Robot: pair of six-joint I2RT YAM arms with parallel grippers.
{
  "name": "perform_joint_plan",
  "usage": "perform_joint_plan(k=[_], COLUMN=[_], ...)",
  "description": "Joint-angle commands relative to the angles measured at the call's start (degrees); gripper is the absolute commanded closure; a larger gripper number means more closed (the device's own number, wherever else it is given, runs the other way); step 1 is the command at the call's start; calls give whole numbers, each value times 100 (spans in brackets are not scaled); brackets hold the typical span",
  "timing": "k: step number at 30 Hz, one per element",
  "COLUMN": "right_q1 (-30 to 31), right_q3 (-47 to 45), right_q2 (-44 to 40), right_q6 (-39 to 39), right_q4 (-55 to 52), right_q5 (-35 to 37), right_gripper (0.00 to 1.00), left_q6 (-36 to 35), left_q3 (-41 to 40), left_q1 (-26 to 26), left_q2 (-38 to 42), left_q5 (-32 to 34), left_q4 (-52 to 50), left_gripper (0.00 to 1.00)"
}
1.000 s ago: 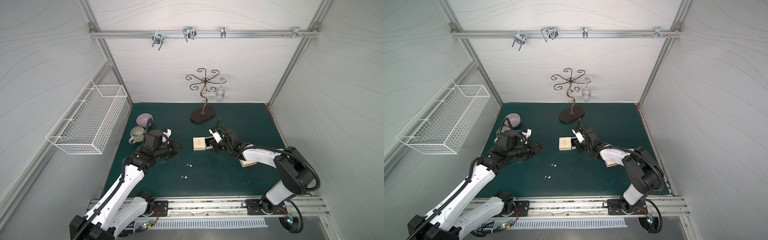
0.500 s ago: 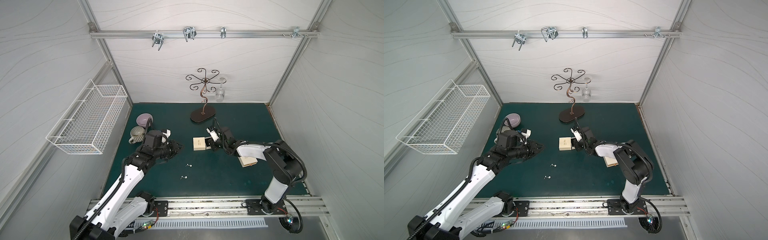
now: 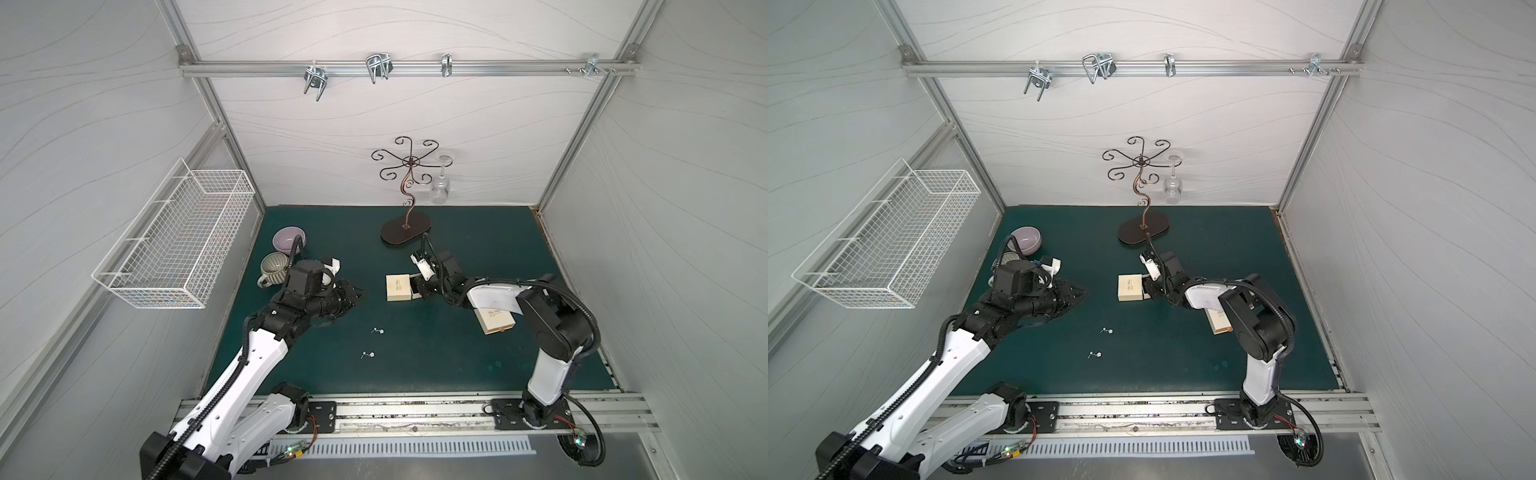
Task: Place the earrings into the drawer-style jewelry box
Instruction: Insert the earring into the inner lining.
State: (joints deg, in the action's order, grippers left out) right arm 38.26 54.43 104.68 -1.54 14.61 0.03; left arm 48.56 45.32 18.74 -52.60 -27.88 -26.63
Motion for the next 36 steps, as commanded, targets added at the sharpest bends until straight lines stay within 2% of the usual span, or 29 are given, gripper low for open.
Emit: perform_joint_plan(k=[1, 36], right_q1=[-8, 116], right_q3=[113, 199], right_q2=[128, 408], right_q6=[-65, -4], right_q4=[50, 244], right_q5=[82, 84], right_gripper=[87, 87], left_q6=[-82, -47], left_q3=[100, -14], left_q1=[-47, -81], left_q2=[13, 79], left_q5=[-20, -33], left_q4=[141, 175], left_gripper=[69, 69])
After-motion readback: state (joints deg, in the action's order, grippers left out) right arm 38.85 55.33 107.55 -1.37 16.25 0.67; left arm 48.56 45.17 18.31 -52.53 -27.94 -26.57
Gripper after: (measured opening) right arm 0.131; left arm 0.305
